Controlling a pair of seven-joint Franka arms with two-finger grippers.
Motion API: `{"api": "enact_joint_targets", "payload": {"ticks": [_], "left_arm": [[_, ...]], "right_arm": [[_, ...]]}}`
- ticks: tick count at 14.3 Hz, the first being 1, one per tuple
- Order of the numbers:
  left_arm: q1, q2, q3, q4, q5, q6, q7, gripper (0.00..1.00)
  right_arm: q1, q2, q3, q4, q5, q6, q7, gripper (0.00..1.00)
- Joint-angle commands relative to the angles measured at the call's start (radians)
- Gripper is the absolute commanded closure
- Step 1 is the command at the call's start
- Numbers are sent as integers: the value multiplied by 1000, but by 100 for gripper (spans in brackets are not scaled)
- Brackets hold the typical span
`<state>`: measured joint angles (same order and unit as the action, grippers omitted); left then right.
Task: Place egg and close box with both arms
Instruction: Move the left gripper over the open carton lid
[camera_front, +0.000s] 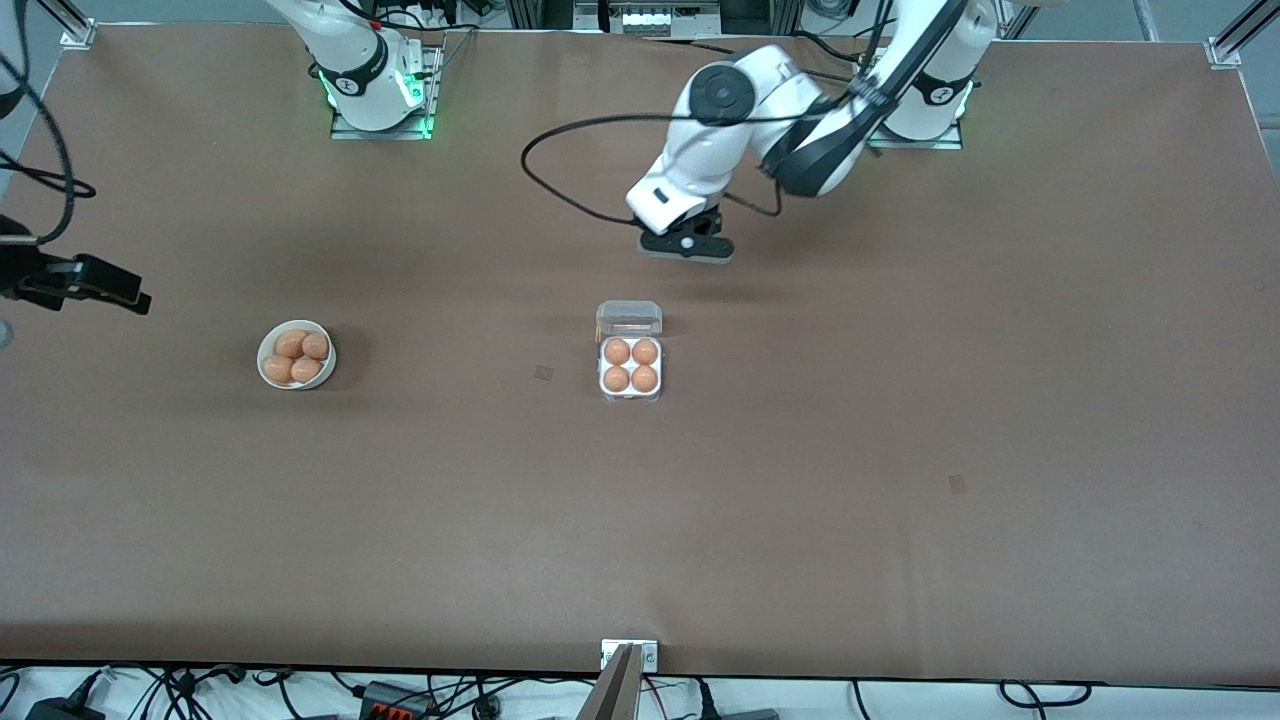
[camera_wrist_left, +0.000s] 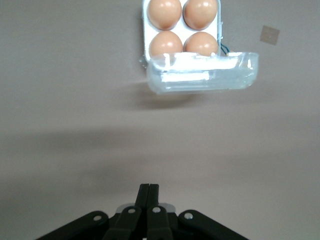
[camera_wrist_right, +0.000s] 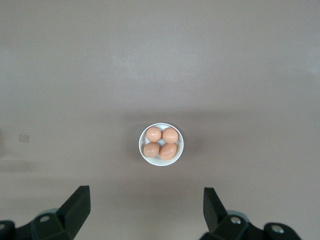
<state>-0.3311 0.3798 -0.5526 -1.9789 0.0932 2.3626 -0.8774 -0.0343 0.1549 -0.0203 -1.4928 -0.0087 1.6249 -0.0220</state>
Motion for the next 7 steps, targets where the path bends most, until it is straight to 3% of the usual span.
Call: {"api": "enact_joint_targets", "payload": {"ticks": [1, 4, 7], "left_arm": [[-19, 132, 0, 109, 155, 20, -87, 99], [-31, 212, 3, 172, 269, 50, -141, 99], [-40, 257, 3, 227, 306, 53, -141, 99]], "right_arm": [[-7, -161, 13, -237, -17, 116, -4, 0], [-9, -169, 13, -234, -17, 110, -15, 0], [-9, -167, 14, -227, -17, 102, -16, 0]]}}
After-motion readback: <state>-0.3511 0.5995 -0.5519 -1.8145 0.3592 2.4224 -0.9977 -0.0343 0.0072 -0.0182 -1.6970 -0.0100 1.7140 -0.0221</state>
